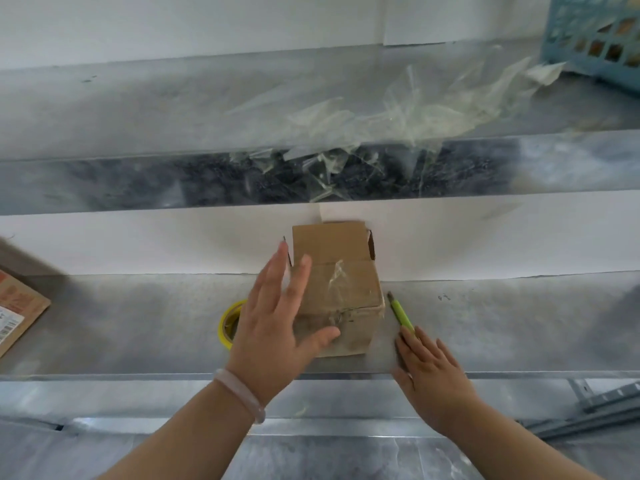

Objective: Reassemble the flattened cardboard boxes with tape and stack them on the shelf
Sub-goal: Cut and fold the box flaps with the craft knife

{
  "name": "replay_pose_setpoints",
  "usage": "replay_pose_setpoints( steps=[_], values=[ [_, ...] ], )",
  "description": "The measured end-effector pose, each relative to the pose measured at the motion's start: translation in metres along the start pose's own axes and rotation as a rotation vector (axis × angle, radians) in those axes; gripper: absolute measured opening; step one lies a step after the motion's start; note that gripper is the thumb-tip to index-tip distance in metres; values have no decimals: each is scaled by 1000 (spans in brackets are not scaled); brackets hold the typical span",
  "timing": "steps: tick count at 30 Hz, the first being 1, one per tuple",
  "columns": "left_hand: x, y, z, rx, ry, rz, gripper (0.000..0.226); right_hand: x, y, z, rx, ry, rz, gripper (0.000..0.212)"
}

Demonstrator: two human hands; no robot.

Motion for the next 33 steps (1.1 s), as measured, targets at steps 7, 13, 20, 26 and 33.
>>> replay_pose_setpoints(
  steps=[7, 13, 20, 26, 33],
  values=[
    [-24, -35, 22, 227, -167, 263, 58, -45, 14, -5, -73, -48, -96, 93],
    [-19, 4, 12, 28, 206, -216, 46, -25, 72, -48, -371, -77, 543, 56],
    [13, -18, -23, 20, 710, -623, 32, 24, 89, -63, -391, -36, 1123, 53],
    [31, -45, -48, 153, 836, -678, 25, 30, 76, -30, -228, -118, 936, 58],
    [49, -52, -62, 173, 913, -681, 39, 32, 97, -26, -302, -154, 960, 43]
  ],
)
Point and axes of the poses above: each hand's wrist, its own z-axis towards the middle knuckle, its own y-axis out of the back of the hand, x = y × z, the point moved 10 cm from there along z, towards the middle knuckle, and after that the axes turned 5 degrees about z, right-handed, at the moved point
